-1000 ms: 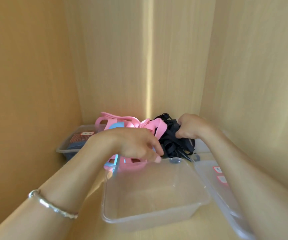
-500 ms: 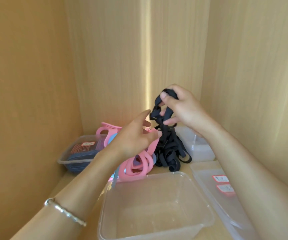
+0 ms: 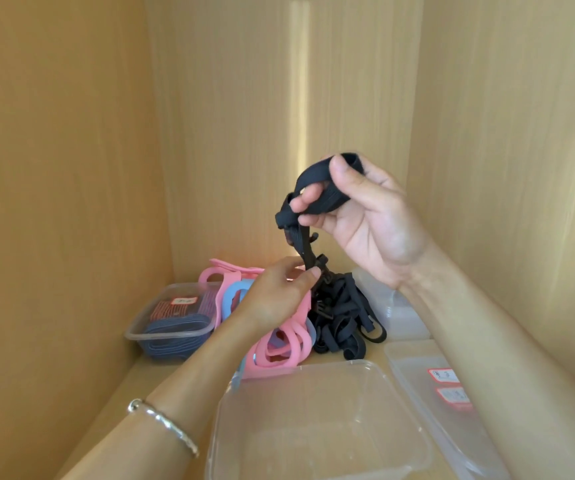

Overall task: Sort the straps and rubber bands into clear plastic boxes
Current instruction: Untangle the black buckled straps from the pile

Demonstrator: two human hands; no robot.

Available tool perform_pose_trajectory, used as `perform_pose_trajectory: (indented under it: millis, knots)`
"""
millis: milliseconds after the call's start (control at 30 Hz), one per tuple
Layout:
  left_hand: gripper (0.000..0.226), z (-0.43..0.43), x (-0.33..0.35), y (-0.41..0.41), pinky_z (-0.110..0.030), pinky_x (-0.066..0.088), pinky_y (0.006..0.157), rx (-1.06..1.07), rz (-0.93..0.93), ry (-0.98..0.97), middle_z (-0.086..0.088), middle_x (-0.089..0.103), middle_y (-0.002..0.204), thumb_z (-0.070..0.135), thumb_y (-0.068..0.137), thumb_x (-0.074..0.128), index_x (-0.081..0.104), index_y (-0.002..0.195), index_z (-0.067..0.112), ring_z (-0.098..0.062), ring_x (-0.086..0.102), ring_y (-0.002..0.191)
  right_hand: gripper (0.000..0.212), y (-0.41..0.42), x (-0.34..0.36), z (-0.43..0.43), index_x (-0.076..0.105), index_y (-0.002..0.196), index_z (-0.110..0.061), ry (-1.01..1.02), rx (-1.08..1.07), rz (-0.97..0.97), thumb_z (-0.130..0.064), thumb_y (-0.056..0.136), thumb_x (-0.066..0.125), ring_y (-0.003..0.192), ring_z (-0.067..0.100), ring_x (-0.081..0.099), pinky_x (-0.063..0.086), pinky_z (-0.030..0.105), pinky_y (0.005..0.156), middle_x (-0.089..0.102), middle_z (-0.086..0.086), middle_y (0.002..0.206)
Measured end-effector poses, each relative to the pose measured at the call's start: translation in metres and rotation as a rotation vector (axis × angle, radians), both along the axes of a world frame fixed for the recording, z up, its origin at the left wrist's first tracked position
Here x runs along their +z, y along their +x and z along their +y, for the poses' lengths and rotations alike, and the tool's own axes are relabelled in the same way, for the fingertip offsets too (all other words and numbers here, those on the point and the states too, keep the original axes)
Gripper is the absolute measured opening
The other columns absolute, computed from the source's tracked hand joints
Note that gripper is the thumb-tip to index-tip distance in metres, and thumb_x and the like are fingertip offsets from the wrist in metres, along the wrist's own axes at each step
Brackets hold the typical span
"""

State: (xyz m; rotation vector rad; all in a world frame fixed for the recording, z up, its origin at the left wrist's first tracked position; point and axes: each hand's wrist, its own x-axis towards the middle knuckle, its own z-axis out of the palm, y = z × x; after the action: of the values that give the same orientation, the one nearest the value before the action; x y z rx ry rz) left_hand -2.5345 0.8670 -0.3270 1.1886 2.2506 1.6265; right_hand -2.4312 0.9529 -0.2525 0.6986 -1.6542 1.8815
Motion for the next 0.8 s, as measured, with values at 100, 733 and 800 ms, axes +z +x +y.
perform_pose_trajectory:
  millis: [100, 733, 800]
  knots:
    - [0.025, -0.001, 0.002, 0.006, -0.038, 0.045, 0.100, -0.027, -0.008, -0.023, 0.012, 0.058, 0.115, 0.053, 0.092, 0.051, 0.056, 0.110, 0.036, -0.011, 0.053, 0.110, 0.019, 0.009, 0.007, -0.004, 0.063, 0.086, -0.010, -0.043, 0.129, 0.042, -0.019, 0.093, 0.048, 0.076, 0.025, 0.069, 0.056, 0.030, 0.066, 0.068, 0.006, 0.073]
    - [0.032, -0.033, 0.074, 0.015, -0.040, 0.059, 0.075, -0.052, -0.177, 0.578, 0.003, 0.069, 0.076, 0.009, 0.101, 0.032, 0.059, 0.086, 0.016, -0.017, 0.064, 0.082, 0.022, -0.018, -0.023, 0.040, 0.056, 0.113, -0.011, 0.097, -0.414, -0.515, -0.004, 0.093, 0.054, 0.056, 0.013, 0.057, 0.047, 0.024, 0.054, 0.062, 0.008, 0.087]
    - [0.029, -0.035, 0.075, 0.018, -0.036, 0.059, 0.073, -0.037, -0.116, 0.563, 0.006, 0.068, 0.069, 0.013, 0.101, 0.035, 0.058, 0.086, 0.019, -0.013, 0.065, 0.075, 0.015, -0.014, -0.022, 0.039, 0.060, 0.107, -0.012, 0.254, -0.315, -0.552, -0.009, 0.093, 0.057, 0.057, 0.014, 0.056, 0.046, 0.024, 0.055, 0.062, 0.004, 0.079]
